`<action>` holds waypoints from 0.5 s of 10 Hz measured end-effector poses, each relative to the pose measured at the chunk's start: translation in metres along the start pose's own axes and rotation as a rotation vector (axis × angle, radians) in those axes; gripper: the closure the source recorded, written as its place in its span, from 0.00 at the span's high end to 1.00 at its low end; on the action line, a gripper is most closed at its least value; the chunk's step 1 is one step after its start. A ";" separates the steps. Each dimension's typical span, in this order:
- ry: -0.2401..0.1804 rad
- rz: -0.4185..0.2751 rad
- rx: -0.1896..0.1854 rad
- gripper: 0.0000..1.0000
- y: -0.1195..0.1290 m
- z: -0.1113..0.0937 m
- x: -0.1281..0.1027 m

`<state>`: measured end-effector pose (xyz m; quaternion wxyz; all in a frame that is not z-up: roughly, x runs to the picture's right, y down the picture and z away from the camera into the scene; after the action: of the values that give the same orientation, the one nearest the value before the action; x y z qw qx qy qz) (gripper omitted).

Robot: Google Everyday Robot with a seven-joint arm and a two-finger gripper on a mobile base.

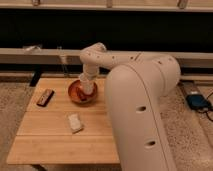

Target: Place the ceramic cup in the ceramic bowl

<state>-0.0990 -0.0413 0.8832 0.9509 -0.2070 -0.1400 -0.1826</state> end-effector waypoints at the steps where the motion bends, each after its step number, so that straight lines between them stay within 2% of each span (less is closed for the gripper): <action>1: -0.006 -0.009 -0.013 0.80 0.001 0.004 -0.001; 5: -0.030 -0.043 -0.048 0.80 0.004 0.011 -0.007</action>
<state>-0.1056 -0.0311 0.8888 0.9393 -0.2293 -0.1544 -0.2031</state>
